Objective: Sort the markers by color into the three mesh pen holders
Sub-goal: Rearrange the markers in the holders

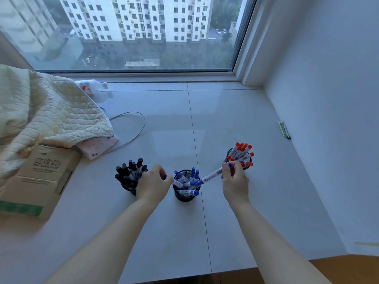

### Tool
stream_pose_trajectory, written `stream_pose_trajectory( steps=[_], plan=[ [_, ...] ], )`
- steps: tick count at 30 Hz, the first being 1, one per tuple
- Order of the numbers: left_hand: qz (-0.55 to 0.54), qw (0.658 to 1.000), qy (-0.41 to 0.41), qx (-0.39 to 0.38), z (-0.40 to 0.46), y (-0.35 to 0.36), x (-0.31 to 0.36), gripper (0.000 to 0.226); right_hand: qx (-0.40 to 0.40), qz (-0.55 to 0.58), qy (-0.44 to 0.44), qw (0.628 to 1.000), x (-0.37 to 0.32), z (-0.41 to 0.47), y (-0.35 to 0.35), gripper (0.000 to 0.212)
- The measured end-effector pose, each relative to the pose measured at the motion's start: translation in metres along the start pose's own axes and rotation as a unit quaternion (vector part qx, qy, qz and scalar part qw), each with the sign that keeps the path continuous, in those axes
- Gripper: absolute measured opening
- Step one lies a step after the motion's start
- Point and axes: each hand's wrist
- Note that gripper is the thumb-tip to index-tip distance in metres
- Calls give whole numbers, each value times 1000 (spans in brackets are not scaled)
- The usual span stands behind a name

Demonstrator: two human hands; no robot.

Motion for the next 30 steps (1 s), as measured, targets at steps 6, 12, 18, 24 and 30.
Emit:
stream_pose_trajectory(
  steps=[6, 12, 18, 24, 30],
  plan=[
    [-6, 997, 48, 61, 1, -35, 15, 10, 9, 49, 59, 997, -13, 9, -9, 21],
    [-266, 951, -158, 23, 6, -49, 16, 22, -27, 288, 270, 918, -25, 17, -14, 15],
    [-567, 750, -327, -94, -6, -49, 15, 17, -137, 287, 284, 904, -22, 13, -11, 9],
    [-579, 752, -255, -189, -9, -38, 14, 10, -207, 131, 178, 953, -15, 9, 3, 13],
    [-484, 837, -185, -176, -11, -30, 15, 5, -237, -52, 70, 968, -7, 5, 27, 11]
  ],
)
Point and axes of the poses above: each hand's wrist, its own z-axis towards the middle knuckle, its own y-axis out of the palm, x = y × z, and after that the axes turned 4 degrees about -z, right-handed
